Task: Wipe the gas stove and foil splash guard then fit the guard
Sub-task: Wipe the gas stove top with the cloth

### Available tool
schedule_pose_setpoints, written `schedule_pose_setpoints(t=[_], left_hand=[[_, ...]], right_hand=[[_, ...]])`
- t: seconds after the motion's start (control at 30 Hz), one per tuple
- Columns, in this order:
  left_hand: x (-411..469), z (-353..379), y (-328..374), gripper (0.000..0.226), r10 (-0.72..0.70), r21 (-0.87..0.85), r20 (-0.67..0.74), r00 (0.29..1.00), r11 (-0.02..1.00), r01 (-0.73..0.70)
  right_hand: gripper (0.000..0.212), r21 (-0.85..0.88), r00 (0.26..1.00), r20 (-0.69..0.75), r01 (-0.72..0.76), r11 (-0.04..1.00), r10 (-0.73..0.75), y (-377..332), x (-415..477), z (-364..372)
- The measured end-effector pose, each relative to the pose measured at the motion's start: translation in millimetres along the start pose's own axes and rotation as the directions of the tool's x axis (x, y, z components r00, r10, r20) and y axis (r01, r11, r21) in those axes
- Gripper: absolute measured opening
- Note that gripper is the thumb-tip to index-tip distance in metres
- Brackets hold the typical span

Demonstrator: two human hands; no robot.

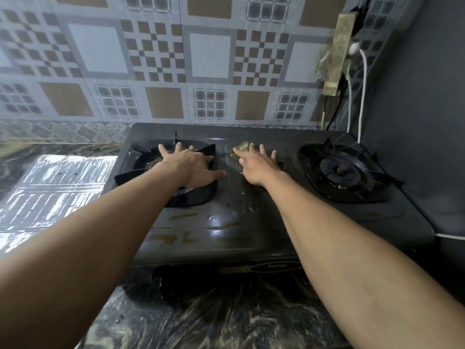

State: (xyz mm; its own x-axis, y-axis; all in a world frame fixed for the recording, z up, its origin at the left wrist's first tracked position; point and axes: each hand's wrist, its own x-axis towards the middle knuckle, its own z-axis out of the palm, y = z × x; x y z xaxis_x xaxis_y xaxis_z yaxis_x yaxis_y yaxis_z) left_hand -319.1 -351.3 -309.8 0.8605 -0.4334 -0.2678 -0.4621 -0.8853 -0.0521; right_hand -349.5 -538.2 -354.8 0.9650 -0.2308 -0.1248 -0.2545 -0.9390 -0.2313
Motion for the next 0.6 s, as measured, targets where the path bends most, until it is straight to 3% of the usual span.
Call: schedule_pose_setpoints(t=[0.6], left_hand=[[-13.2, 3.0, -7.9, 0.098, 0.015, -0.092, 0.039, 0.999, 0.996, -0.012]], right_hand=[[0.048, 0.069, 0.995, 0.019, 0.093, 0.993, -0.095, -15.5, -35.9, 1.7]])
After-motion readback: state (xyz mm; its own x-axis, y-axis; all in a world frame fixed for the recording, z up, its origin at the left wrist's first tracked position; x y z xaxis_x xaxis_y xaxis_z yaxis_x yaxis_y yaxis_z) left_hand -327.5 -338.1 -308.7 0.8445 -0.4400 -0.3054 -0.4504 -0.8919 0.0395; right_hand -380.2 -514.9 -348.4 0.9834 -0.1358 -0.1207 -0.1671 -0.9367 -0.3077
